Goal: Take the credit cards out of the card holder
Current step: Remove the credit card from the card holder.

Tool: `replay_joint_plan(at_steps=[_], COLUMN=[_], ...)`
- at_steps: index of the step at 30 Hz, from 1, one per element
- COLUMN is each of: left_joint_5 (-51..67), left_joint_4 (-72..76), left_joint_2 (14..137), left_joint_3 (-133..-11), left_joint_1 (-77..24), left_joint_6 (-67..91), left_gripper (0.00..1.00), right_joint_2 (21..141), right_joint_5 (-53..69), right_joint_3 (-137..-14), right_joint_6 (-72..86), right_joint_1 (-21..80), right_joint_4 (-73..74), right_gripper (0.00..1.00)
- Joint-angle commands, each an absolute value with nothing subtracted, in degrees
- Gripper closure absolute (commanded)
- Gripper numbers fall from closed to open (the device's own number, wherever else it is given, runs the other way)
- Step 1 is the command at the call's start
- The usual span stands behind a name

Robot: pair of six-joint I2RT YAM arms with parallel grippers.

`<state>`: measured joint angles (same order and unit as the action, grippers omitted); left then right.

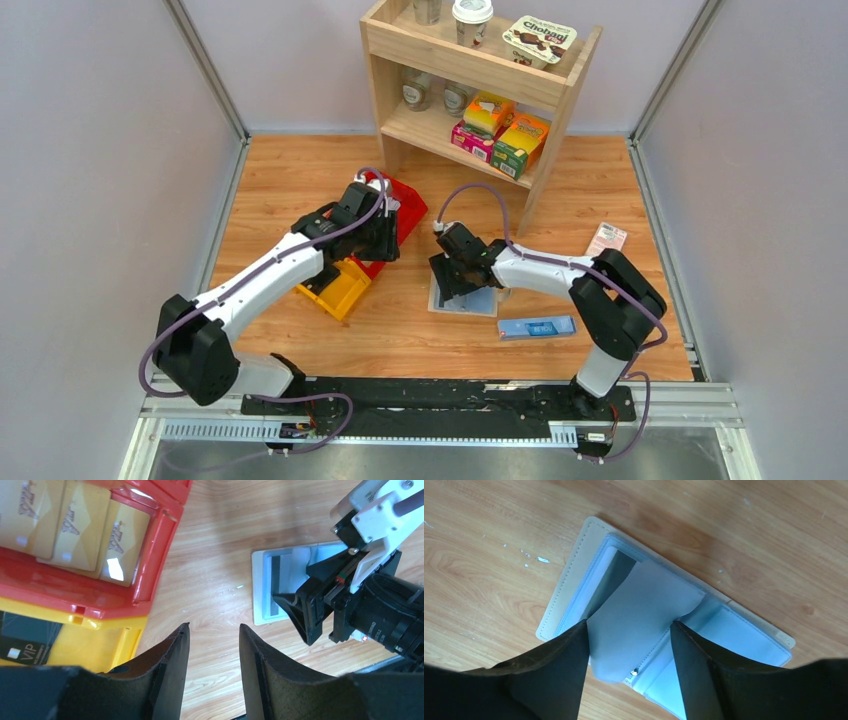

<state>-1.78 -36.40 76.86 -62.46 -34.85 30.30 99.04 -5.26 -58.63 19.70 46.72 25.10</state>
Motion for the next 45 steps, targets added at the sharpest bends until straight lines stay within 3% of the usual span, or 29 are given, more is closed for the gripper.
replay_joint_plan(at_steps=[1,6,11,19,30,45], left_joint_5=[2.5,6.6,11.8,17.8,19.3,12.0], left_joint_4=[-32.4,-29.5,-27.5,-26.9,-29.6,-35.6], left_joint_2=[78.7,82.0,88.7,101.7,112.0,114.9], left_joint_3=[-64.1,-64.9,-67.3,-73.4,-77.1,-77.7], left_joint_1=[-35.5,-36.5,-37.8,-40.6,-42.2,-42.2], left_joint_6=[29.8,29.1,27.7,25.1,23.6,24.4], left_gripper=[0.51,0.51,0.54,0.68,0.72,0.76], right_joint_2=[98.3,95.7,92.1,89.5,88.1,75.7], right_joint_5=[-3.9,-4.6,-4.4,-2.3,-4.2,-28.0], right_joint_3=[-53.3,-49.2,-44.8,-40.7,-40.9,-42.6], right_joint_6=[17.7,20.3,21.7,23.0,23.4,35.6], right_joint_1=[43.9,42.8,42.0,40.8,40.8,40.8], right_joint_4=[20.1,16.1,11.0,5.1,6.5,30.0], right_gripper=[0.39,0.63,0.68,0.68,0.66,0.5])
